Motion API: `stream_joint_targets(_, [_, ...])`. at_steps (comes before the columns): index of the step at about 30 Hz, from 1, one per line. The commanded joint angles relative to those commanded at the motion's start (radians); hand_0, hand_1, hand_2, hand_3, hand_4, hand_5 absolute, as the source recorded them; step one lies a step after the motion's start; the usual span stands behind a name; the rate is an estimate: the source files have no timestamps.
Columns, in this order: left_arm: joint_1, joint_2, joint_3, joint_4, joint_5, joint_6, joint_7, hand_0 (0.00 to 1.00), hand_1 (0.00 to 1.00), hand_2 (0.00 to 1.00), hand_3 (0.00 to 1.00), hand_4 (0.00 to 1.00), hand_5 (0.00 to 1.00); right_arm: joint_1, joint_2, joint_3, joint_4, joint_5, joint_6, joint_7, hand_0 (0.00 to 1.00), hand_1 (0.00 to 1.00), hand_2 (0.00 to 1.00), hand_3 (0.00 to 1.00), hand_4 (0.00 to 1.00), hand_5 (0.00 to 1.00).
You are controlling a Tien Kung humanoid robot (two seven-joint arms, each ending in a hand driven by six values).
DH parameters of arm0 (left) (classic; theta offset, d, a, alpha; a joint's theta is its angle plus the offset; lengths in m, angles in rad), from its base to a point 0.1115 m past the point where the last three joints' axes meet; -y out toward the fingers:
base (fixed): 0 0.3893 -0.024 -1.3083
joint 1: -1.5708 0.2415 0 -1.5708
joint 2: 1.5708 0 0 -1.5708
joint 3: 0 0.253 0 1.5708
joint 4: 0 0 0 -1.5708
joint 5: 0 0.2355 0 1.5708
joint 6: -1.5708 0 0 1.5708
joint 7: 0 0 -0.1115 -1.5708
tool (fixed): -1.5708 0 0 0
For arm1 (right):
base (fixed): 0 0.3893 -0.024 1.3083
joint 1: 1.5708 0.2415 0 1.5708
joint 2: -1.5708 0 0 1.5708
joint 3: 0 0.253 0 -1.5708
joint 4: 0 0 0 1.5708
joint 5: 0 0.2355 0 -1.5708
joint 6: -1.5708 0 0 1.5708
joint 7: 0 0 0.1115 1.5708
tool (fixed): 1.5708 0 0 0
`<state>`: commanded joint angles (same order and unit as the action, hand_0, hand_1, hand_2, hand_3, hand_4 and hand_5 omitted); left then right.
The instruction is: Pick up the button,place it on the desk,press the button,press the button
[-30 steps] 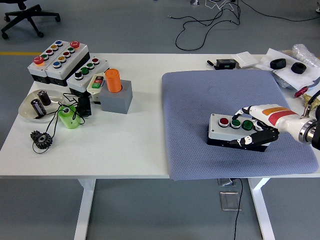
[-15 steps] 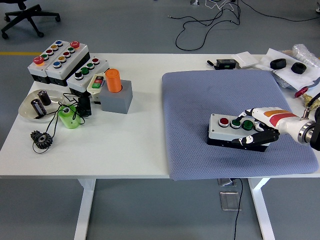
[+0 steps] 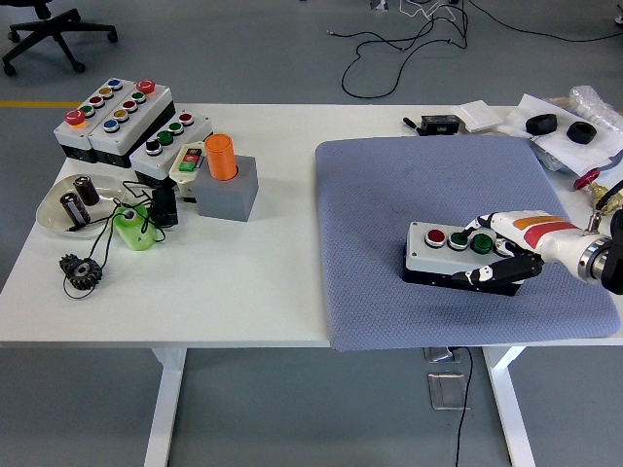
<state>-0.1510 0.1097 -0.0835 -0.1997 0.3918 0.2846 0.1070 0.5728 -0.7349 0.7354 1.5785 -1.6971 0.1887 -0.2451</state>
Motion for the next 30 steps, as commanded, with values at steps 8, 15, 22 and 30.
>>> stream_joint_targets(8, [-0.001,0.001,0.0,0.0,0.002,-0.001,0.0,0.599,0.521,0.474,0.467,0.278,0.969,0.003,0.001,-0.017,0.001,-0.03,0.0,-0.003,0.068,0.002,0.002,0.783,0.951,0.739])
stream_joint_targets(15, [-0.002,0.001,0.0,0.0,0.003,-0.001,0.0,0.599,0.521,0.474,0.467,0.278,0.969,0.011,0.002,-0.038,0.003,-0.047,0.0,-0.006,0.069,0.002,0.002,0.783,0.948,0.74])
stream_joint_targets(22, [-0.001,0.0,0.001,0.0,0.001,-0.001,0.0,0.599,0.522,0.474,0.467,0.278,0.968,-0.006,-0.002,0.01,0.034,-0.052,-0.008,-0.008,0.069,0.002,0.002,0.783,0.947,0.739])
stream_joint_targets(30, [-0.001,0.001,0.004,-0.001,0.0,-0.002,0.0,0.599,0.521,0.474,0.467,0.278,0.968,-0.001,-0.001,0.033,0.074,-0.055,-0.017,-0.011,0.071,0.002,0.002,0.783,0.945,0.737])
